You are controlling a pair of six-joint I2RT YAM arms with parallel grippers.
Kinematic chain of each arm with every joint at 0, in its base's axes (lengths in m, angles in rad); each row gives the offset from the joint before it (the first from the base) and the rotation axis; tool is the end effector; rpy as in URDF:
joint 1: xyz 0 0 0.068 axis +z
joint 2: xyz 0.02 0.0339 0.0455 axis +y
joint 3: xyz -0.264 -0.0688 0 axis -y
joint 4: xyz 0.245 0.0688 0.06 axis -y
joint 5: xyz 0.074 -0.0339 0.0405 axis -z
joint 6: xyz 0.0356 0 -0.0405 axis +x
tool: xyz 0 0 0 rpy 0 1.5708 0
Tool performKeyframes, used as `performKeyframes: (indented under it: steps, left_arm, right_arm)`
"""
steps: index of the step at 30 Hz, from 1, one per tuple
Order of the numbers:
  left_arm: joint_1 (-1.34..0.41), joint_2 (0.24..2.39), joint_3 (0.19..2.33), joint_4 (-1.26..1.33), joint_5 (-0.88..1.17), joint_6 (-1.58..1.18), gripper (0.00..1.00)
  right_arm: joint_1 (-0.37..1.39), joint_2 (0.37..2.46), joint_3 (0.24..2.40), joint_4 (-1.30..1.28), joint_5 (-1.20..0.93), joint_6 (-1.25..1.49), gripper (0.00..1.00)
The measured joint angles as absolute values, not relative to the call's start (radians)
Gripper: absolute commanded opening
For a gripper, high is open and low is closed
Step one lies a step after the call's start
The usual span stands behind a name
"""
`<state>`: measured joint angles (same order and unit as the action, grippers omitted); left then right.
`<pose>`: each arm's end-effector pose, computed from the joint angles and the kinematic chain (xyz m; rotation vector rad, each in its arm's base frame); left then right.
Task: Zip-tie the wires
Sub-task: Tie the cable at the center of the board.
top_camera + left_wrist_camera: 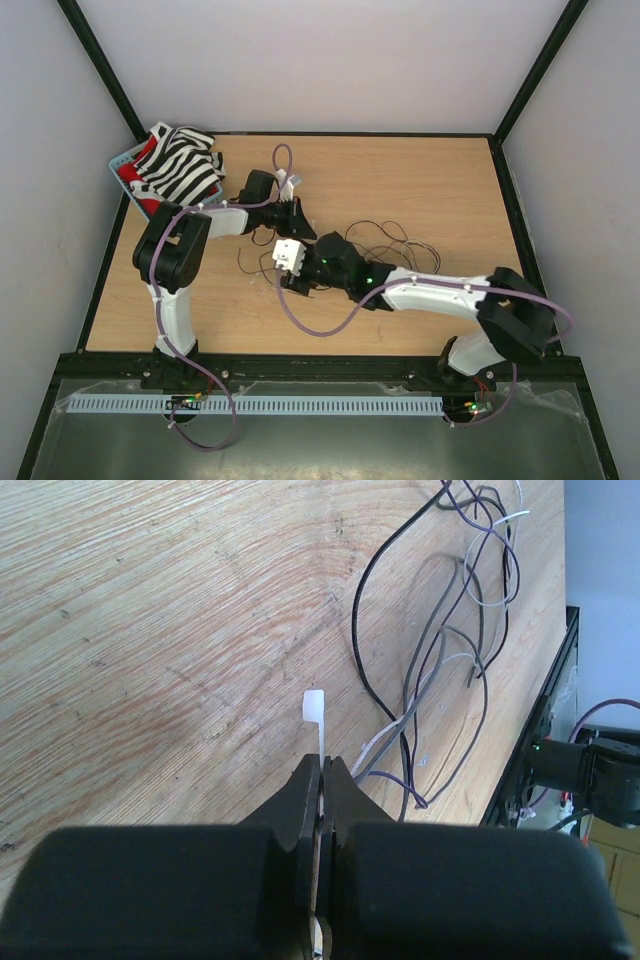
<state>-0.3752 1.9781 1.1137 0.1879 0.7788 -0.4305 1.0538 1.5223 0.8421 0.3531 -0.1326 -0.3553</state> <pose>0.3693 -0.1723 0.1463 0.3872 2.3020 -1.2952 0.1634 0.2969 0.2346 -1.3255 1.4168 0.5962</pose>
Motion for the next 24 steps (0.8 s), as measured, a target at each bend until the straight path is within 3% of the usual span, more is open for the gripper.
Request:
performKeyframes:
  steps: [8,24]
  left_arm:
    - [-0.375,1.979,1.114,0.188,0.785,-0.434,0.00]
    - [-0.376,1.979,1.114,0.187,0.785,-0.454,0.00]
  right_arm:
    - [0.987,1.336,0.660,0.364,-0.062,-0.287,0.63]
    - [0.947,1.333,0.543,0.207,-0.185,0.138,0.67]
